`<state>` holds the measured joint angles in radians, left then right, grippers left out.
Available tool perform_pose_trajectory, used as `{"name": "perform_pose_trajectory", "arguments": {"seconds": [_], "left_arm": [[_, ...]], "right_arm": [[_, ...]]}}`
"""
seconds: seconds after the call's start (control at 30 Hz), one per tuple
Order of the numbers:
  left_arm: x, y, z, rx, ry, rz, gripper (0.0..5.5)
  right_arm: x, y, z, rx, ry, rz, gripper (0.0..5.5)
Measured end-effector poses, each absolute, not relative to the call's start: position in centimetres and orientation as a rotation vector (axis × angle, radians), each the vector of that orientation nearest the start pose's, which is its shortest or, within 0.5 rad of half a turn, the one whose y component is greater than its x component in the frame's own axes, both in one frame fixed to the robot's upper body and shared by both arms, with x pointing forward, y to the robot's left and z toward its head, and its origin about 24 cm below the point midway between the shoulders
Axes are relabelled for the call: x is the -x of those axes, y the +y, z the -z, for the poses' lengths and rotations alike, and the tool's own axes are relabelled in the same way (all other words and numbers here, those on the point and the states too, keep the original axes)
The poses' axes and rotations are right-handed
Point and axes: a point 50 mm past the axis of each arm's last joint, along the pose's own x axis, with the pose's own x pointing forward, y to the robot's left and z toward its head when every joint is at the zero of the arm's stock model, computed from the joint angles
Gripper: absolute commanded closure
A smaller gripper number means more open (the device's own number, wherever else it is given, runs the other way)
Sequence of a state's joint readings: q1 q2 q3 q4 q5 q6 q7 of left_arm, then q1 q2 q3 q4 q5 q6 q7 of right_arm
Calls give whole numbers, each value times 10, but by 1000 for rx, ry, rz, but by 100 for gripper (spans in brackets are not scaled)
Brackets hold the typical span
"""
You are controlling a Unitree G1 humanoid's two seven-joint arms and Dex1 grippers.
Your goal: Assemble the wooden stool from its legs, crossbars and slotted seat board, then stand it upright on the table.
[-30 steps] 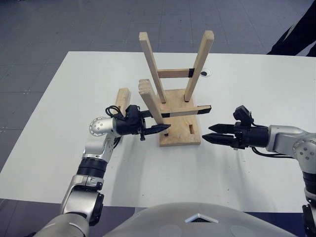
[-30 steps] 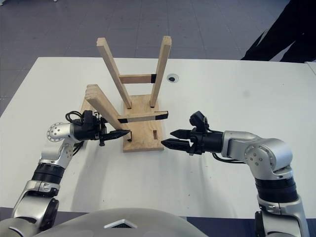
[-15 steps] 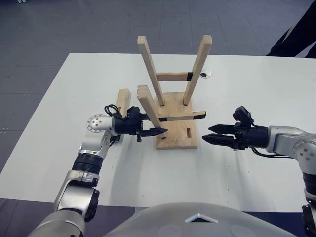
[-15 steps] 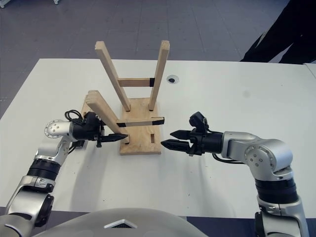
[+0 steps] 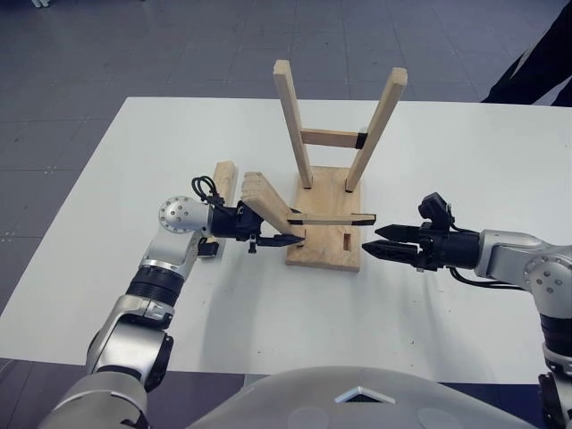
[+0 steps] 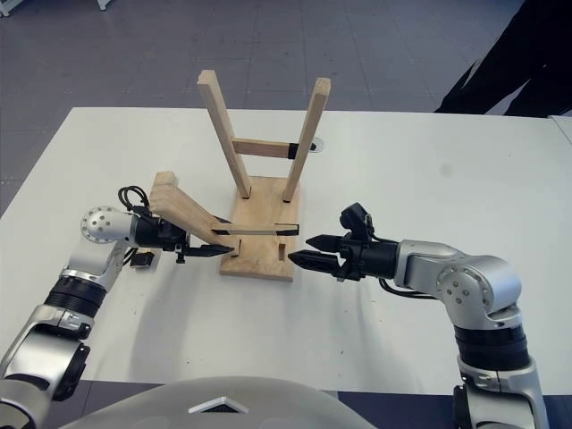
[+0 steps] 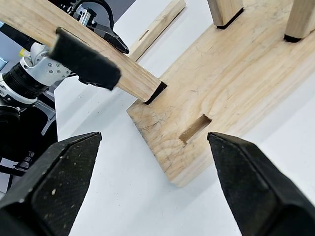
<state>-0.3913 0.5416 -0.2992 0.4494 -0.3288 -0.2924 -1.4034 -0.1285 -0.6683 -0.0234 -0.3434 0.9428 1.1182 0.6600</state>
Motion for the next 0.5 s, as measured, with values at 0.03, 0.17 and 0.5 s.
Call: {"name": "perform_pose_trajectory", "arguments": {"seconds": [0.03,0.17,0.5], "left_arm": [[-276,167,-64,-357,105,1585,345],[-282,165,-68,-365,138,1619,345],[-275,161,-71,-432,101,1599,345]], "right_arm": [[-219,-175,-98,-315,693,-1010,151],[-219,-174,-97,-312,685,-997,151],[-217,-171,-96,-323,674,-998,151]]}}
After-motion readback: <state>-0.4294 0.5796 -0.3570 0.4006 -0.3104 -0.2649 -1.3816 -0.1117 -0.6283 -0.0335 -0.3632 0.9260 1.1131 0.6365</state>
